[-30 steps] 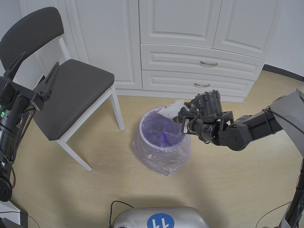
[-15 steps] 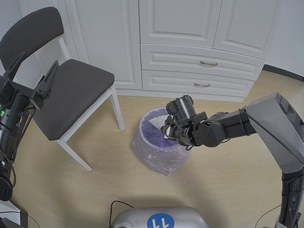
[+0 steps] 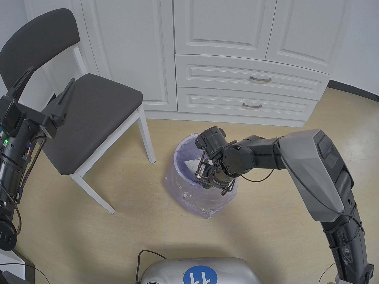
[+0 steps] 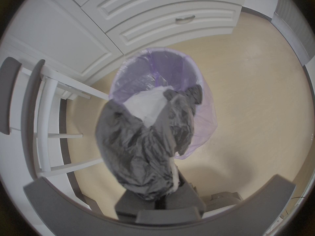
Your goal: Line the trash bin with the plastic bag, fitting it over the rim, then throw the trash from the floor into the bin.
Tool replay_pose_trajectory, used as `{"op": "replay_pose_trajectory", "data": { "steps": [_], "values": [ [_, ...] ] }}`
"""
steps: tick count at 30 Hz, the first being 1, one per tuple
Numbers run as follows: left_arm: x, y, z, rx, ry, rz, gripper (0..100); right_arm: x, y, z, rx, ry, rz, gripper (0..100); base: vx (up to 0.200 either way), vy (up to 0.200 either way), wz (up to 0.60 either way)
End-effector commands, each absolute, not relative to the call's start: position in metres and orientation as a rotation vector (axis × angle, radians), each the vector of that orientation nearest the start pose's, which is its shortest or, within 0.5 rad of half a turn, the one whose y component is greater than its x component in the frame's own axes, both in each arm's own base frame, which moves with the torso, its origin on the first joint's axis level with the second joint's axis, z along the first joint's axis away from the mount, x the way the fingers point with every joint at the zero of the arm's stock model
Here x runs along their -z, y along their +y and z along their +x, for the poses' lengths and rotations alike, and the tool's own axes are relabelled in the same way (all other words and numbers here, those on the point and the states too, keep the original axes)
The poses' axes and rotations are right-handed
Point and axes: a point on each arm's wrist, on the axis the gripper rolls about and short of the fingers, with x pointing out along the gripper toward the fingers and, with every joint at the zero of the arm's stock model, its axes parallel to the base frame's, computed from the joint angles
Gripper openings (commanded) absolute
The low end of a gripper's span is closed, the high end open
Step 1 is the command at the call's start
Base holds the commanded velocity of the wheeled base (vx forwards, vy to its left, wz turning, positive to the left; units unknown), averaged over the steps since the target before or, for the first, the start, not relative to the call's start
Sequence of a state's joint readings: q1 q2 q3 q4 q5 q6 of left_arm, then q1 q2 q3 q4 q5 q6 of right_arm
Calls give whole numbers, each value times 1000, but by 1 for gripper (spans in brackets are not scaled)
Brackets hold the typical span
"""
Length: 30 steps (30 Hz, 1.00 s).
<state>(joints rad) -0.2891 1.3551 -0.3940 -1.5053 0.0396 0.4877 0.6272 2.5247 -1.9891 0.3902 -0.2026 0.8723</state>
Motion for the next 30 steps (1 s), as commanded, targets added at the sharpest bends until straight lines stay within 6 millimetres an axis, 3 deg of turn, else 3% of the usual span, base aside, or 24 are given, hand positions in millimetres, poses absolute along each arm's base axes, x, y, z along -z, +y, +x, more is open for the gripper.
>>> {"op": "replay_pose_trajectory", "data": {
  "steps": [1, 7, 17, 30],
  "values": [
    [-240, -53, 184, 102, -560, 423, 100, -43, 289, 408, 21, 970, 418, 0, 0, 0, 0],
    [-238, -52, 178, 88, -567, 472, 100, -43, 291, 412, 17, 939, 465, 0, 0, 0, 0],
    [-234, -54, 183, 96, -551, 477, 100, -68, 284, 421, -8, 840, 561, 0, 0, 0, 0],
    [-234, -60, 184, 123, -552, 468, 100, -29, 287, 432, -9, 846, 557, 0, 0, 0, 0]
  ]
}}
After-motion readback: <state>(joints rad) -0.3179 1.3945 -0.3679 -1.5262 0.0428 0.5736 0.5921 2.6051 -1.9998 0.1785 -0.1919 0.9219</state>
